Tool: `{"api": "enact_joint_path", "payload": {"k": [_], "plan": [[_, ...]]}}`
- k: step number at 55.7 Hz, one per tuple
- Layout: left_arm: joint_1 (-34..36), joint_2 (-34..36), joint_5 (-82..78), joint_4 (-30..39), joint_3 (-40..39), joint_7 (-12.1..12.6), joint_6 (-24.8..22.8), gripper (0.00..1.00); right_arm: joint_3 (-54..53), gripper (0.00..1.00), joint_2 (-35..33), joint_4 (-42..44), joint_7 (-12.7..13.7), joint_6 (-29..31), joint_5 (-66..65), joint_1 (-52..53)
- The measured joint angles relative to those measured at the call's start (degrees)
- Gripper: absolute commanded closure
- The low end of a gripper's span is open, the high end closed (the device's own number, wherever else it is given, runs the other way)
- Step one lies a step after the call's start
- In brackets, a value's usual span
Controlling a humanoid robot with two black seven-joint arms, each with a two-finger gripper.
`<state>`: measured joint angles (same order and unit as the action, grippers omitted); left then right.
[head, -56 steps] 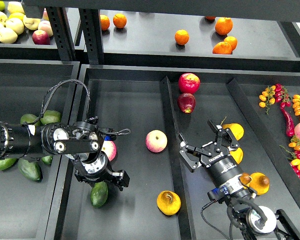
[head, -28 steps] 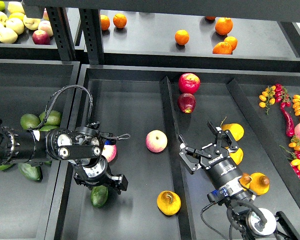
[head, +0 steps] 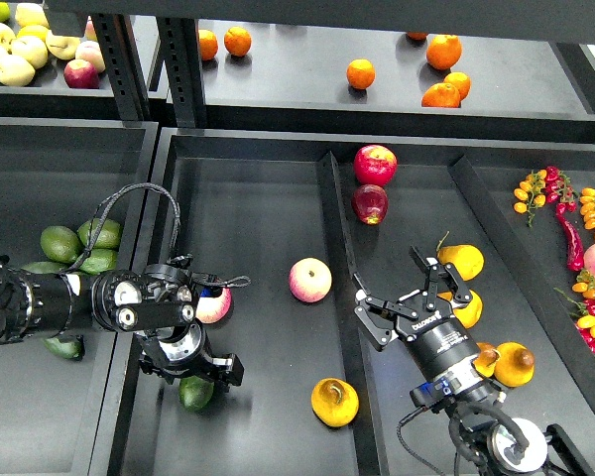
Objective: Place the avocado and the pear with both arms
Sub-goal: 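Lower the left gripper and close it on the green avocado, then lift the avocado with the left gripper and carry it to the avocado bin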
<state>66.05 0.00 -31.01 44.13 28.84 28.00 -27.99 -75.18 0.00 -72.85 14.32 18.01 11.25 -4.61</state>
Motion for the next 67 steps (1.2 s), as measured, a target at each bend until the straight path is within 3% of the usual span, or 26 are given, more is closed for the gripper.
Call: {"api": "enact_joint_path", "payload": {"k": [12, 27, 33, 46, 67], "plan": [[-1.7, 0.0, -1.63, -0.73, -0.68, 0.0, 0.0, 0.02, 0.0, 0.0, 0.0, -0.32, 0.0, 0.1, 0.01, -0.19], [-2.98, 0.0, -3.59, -0.98, -2.92, 0.0, 0.0, 0.13, -0.04, 0.0, 0.0, -0.6, 0.0, 0.27, 0.09, -0.83], [-3.03, 0.0, -3.64, -0.98, -3.39, 0.0, -0.01, 0.24, -0.04, 0.0, 0.0, -0.74, 0.0, 0.47, 0.09, -1.07], [-3.28, 0.0, -3.41, -1.56, -5.43, 0.0, -0.01, 0.66, -0.04, 0.0, 0.0, -0.8, 0.0, 0.53, 0.09, -1.17], [-4.6, 0.0, -2.94, -3.53, -8.66, 0.0, -0.04, 0.79, -0.06, 0.0, 0.0, -0.81, -0.09, 0.54, 0.09, -1.47]]}}
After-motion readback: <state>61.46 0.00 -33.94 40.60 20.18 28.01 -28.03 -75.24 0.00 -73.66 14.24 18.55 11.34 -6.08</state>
